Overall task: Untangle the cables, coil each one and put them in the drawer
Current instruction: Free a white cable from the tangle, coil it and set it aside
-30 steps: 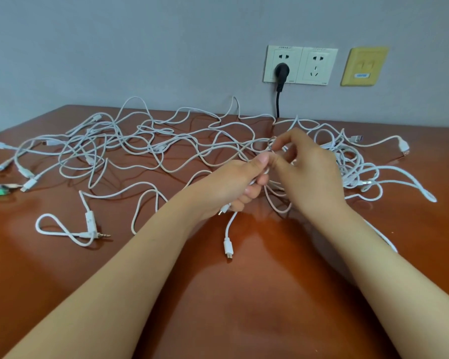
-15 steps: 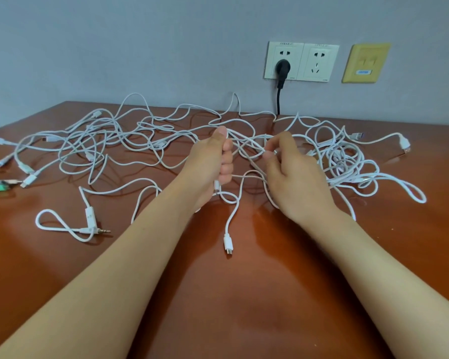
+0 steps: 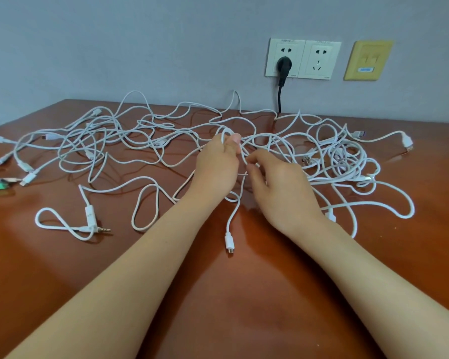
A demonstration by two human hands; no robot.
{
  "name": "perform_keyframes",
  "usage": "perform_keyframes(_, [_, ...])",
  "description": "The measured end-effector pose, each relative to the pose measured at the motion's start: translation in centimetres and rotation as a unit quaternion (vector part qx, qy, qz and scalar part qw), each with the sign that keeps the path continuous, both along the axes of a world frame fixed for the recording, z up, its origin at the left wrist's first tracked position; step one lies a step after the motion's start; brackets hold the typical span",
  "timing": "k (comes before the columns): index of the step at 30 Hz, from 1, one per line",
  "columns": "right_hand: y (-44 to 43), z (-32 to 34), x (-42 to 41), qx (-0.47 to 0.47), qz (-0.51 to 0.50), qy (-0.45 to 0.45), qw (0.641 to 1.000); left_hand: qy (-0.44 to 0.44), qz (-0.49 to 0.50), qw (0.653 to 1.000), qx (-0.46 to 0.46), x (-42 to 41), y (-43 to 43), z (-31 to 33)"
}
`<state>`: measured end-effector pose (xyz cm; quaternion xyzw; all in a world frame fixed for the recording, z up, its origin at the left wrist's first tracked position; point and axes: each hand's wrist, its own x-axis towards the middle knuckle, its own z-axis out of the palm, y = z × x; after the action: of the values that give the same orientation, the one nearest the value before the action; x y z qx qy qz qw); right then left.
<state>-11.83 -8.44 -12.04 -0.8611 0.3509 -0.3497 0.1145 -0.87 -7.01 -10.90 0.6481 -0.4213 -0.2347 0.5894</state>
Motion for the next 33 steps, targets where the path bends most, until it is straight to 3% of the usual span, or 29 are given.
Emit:
perform_keyframes(10, [0.1, -0.3, 0.2, 0.037, -0.007, 0.024, 0.999, -0.031, -0.023, 0.999, -0.025, 0.2, -0.2, -0.3])
perform_keyframes(17, [0.2, -0.3, 0.2, 0.048, -0.006, 0.050, 0.998, -0.232, 0.028, 0.972, 0.013, 0.6, 0.5, -0.3])
perform_keyframes(19, [0.2, -0.1, 0.1, 0.049, -0.006, 0.049, 0.998, -0.158, 0.028, 0.987, 0.005, 0.8, 0.2, -0.5])
perform_keyframes(21, [0.3, 0.0, 0.0, 0.049, -0.003, 0.045, 0.998, 0.046, 0.006, 0.999, -0.015, 1.0, 0.0, -0.2])
perform_keyframes(23, [0.4, 0.1, -0.1, 0.046, 0.005, 0.041, 0.998, 0.243, -0.019, 0.969, -0.037, 1.3, -0.1, 0.2])
perform_keyframes(25, [0.5, 0.1, -0.1, 0.045, 0.008, 0.044, 0.998, 0.354, -0.018, 0.933, -0.066, 1.9, -0.1, 0.5])
perform_keyframes(29, [0.6, 0.2, 0.1, 0.058, 0.004, 0.070, 0.996, 0.442, 0.004, 0.893, -0.085, 3.3, -0.3, 0.6])
perform_keyframes(33, [0.8, 0.5, 0.1, 0.034, 0.003, 0.100, 0.994, 0.400, 0.007, 0.915, -0.045, 3.3, -0.6, 0.8])
